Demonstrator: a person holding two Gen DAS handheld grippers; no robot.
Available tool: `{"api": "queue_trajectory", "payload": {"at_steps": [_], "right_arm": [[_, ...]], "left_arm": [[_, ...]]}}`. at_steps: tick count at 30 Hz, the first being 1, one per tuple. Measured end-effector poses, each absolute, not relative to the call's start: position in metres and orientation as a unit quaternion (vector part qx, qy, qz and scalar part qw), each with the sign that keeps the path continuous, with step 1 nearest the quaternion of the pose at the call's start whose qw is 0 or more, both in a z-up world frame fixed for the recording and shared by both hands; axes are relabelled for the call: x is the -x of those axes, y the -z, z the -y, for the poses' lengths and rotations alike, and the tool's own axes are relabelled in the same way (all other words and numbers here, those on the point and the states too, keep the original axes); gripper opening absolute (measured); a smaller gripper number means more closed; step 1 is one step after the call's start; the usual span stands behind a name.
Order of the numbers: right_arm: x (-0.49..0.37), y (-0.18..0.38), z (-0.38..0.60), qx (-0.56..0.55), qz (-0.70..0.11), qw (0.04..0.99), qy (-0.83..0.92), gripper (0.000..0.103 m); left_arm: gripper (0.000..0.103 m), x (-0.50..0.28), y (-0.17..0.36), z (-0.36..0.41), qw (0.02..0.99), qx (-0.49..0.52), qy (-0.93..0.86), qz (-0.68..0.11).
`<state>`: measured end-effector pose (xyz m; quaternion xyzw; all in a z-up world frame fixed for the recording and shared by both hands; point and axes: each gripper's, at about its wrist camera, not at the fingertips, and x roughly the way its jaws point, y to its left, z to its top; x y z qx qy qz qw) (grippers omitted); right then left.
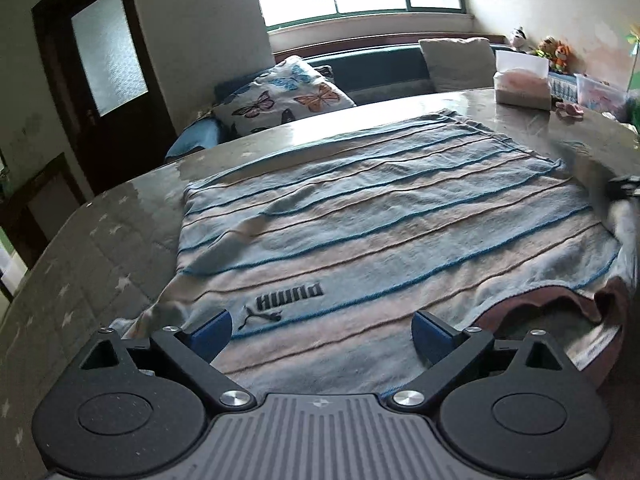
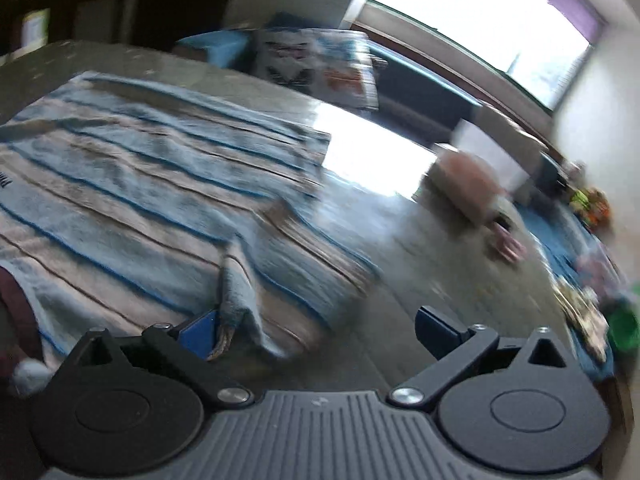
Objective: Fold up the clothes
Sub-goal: 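Open both grippers and release the shirt flat on the table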
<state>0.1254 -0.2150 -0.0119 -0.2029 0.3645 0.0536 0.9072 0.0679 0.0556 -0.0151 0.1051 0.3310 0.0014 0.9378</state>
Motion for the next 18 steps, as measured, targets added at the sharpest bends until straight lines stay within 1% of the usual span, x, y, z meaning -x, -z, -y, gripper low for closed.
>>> {"api": "queue_trajectory", "payload": {"at_steps": [4, 9, 13, 18], "right_arm": [[-0.105, 0.016, 0.254, 0.151, -0.381, 0.912, -0.016, 0.103], [-0.085, 0.023, 0.284, 0.116, -0.398, 0.910, 0.027, 0.103], [-0.077, 0.015, 0.292, 0.102, -0.381, 0.918, 0.025, 0.103], [-0.098, 0.016, 0.289, 0.081, -0.367, 0.927, 0.000, 0.103]], "left_arm": [[0.100, -0.063, 0.017, -0.058, 0.940, -0.094, -0.008, -0.329], [0.100, -0.059, 0.018, -0.060, 0.941, -0.081, -0.013, -0.327], [0.102, -0.056, 0.019, -0.059, 0.941, -0.079, -0.014, -0.328], [0.103, -0.053, 0.020, -0.061, 0.941, -0.073, -0.016, -0.330]]}}
